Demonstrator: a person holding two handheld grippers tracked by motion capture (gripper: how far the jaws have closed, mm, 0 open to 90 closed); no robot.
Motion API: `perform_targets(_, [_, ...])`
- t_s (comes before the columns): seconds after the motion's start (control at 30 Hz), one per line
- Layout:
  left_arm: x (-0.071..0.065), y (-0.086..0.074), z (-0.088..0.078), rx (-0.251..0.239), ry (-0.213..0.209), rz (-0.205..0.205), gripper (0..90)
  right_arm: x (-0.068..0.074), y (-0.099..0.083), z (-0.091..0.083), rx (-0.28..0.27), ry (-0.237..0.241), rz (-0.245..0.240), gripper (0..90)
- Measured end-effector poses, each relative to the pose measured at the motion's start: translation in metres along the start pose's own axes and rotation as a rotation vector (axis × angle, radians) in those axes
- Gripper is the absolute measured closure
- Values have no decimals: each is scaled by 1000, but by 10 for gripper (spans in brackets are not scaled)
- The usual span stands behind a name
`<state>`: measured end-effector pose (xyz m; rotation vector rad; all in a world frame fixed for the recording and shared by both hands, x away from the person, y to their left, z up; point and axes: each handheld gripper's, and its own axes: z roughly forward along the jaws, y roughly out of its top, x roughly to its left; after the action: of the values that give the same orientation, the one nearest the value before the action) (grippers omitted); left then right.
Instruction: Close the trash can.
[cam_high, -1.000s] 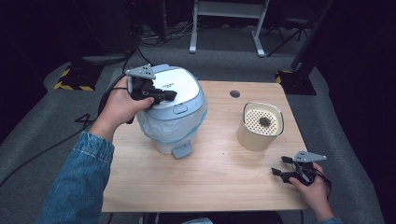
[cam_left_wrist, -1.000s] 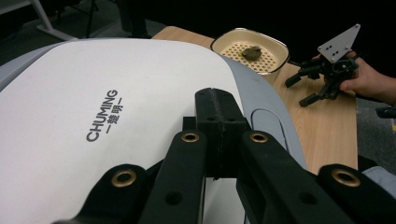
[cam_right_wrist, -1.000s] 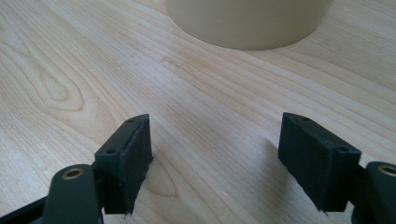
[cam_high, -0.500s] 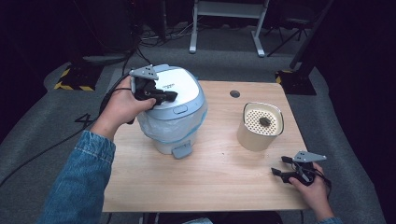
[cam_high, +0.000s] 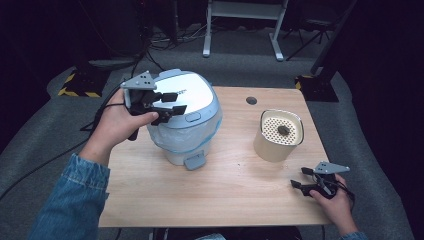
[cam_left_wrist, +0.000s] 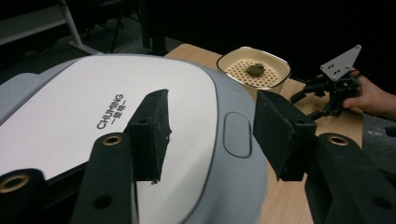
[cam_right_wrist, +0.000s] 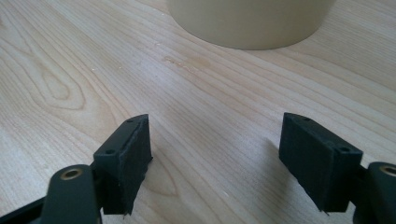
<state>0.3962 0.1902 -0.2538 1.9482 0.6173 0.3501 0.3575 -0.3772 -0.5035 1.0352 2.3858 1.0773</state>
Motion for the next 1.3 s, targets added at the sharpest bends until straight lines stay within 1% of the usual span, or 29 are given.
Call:
perform_targets(0.03, [-3, -2, -5, -1, 10, -2, 424, 0, 0, 0, 0, 0, 0, 255])
perform_targets(0.1, [-8, -4, -11, -2, 11, 4, 413, 0, 0, 0, 0, 0, 0, 255])
perform_targets(0.17, [-14, -7, -18, -6, 12, -1, 402, 0, 0, 0, 0, 0, 0, 255])
perform_targets(0.2, [-16, -8, -21, -7, 17, 10, 401, 0, 0, 0, 0, 0, 0, 255])
perform_targets(0.23, [-19, -8, -23, -9, 17, 10, 401, 0, 0, 0, 0, 0, -1, 255])
perform_targets(0.27, [-22, -9, -27, -12, 14, 17, 406, 0, 0, 0, 0, 0, -1, 255])
perform_targets(0.33, [-28, -10, -33, -30, -8, 25, 410, 0, 0, 0, 1, 0, -1, 255])
perform_targets(0.4, [-34, -14, -38, -42, -19, 22, 406, 0, 0, 0, 0, 0, -1, 255])
perform_targets(0.5, [-40, -23, -45, -40, -4, 24, 400, 0, 0, 0, 0, 0, -1, 255])
perform_targets(0.6, [-45, -35, -51, -51, 13, 12, 392, 0, 0, 0, 0, 0, -1, 255])
perform_targets(0.7, [-50, -46, -57, -44, 36, 4, 388, 0, 0, 0, 0, 0, -1, 255])
perform_targets(0.77, [-54, -52, -61, -51, 33, -7, 386, 0, 0, 0, 0, 0, -1, 255])
perform_targets(0.87, [-57, -63, -64, -56, 51, -12, 382, 0, 0, 0, 0, 0, -2, 255])
perform_targets(1.07, [-61, -92, -65, -58, 68, -42, 376, 0, 0, 0, 0, 0, -1, 255])
perform_targets(1.13, [-61, -101, -64, -56, 70, -49, 376, 0, 0, 0, 0, 0, -1, 255])
perform_targets(1.2, [-61, -112, -61, -44, 80, -53, 375, 0, 0, 0, 0, 0, -1, 255])
perform_targets(1.3, [-60, -129, -55, -42, 74, -75, 373, 0, 0, 0, -1, -1, -2, 254])
